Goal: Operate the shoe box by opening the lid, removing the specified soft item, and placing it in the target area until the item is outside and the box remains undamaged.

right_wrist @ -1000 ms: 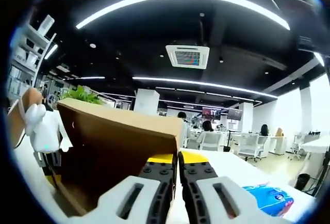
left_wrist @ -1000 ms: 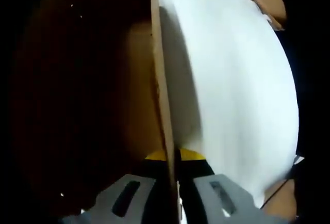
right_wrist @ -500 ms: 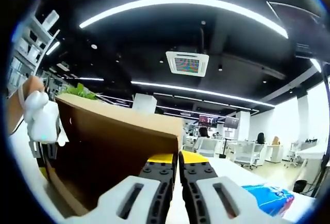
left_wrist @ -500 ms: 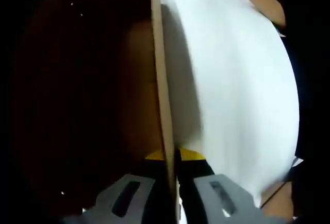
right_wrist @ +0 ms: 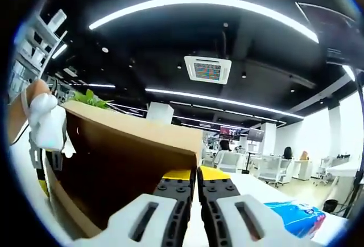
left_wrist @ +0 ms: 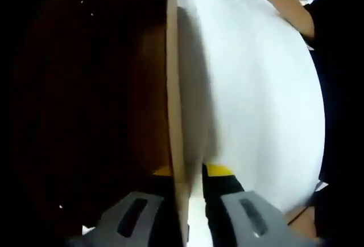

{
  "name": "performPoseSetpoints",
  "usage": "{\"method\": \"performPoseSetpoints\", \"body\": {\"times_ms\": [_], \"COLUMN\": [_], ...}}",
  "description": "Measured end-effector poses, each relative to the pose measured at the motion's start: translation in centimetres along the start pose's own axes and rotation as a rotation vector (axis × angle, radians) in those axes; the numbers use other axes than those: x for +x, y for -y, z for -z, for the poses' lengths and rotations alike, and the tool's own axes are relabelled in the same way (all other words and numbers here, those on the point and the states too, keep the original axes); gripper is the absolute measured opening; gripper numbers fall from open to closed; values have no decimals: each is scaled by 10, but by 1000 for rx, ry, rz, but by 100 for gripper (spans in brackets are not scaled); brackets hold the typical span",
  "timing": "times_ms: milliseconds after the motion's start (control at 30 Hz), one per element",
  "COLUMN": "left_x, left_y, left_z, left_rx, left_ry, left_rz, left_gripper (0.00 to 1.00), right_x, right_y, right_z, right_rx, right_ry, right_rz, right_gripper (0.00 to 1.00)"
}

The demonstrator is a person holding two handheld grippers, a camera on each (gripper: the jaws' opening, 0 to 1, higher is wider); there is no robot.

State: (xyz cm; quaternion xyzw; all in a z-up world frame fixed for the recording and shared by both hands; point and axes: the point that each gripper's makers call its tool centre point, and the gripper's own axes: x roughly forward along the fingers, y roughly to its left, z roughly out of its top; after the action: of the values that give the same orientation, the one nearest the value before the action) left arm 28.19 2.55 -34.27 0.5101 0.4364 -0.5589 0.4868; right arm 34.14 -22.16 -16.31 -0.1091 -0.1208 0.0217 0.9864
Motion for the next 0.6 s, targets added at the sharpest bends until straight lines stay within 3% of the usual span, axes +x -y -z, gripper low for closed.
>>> {"method": "performPoseSetpoints", "body": {"times_ms": [133,233,600], "left_x": [-1,-4,-27], "left_y": [2,4,12], "left_z": [-1,-6,-27], "left_rx": [2,21,107], "left_ry": [16,36,78], "left_rz": [-5,-30,-165], "left_gripper": [24,40,57], "right_x": [0,0,0], "right_y": [-1,-1,-2], "right_z": [0,2,4], "right_rx": [-10,-9,-18], "right_ry": [-5,-11,-19], "right_rz": [-3,-7,-10], "right_gripper": [1,1,1]}}
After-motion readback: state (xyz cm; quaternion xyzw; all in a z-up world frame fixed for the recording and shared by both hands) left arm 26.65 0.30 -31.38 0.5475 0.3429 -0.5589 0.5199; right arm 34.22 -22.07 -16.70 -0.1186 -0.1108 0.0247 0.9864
